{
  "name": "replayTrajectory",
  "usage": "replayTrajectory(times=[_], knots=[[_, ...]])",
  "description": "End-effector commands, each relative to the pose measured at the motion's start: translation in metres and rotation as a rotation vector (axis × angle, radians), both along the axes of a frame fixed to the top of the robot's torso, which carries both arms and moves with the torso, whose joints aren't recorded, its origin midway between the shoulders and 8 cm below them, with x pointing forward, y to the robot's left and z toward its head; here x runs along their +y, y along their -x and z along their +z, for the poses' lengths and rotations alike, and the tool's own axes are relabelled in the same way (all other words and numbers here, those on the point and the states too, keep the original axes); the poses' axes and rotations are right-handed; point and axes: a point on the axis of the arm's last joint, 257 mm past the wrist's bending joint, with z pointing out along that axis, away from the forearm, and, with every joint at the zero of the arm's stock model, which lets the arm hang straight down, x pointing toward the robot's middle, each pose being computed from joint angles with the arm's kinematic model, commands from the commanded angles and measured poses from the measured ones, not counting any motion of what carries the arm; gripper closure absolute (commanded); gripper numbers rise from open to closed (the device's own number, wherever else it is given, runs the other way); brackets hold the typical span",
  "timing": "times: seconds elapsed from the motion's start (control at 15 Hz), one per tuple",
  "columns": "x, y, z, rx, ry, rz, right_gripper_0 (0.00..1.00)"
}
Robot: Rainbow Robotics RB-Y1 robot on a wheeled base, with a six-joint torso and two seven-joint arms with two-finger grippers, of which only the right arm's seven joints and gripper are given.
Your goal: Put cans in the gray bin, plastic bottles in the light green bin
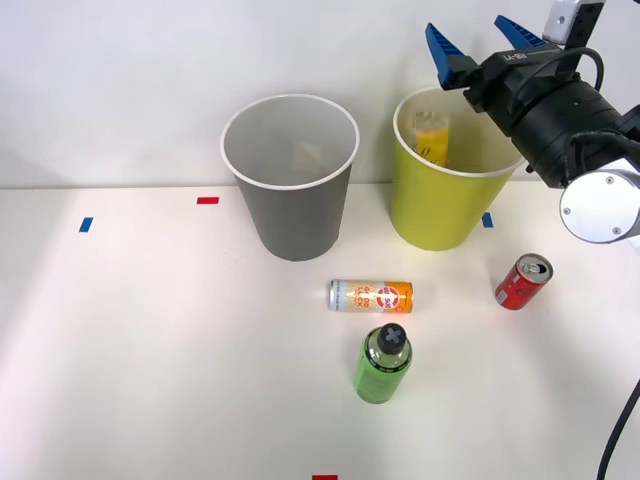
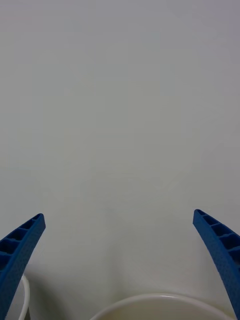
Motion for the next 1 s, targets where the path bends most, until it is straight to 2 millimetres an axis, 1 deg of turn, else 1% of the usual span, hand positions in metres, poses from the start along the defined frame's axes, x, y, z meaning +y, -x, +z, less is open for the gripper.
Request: replayTrajectory(times=[0.07, 0.2, 0.4, 0.53, 0.8, 0.87, 1.0], knots=[[0.007, 0.013, 0.005, -0.029, 0.023, 0.012, 0.0], [0.015, 0.039, 0.003, -0.046, 0.037, 0.041, 0.0], [0.025, 0.083, -0.01, -0.047, 0.062, 0.085, 0.0], [0.025, 0.107, -0.025, -0.031, 0.07, 0.095, 0.0], [0.007, 0.15, -0.042, -0.033, 0.009, 0.067, 0.0], [-0.003, 0.162, -0.048, -0.037, -0.019, 0.042, 0.0], [-0.016, 0.18, -0.063, -0.019, -0.044, 0.008, 0.0]])
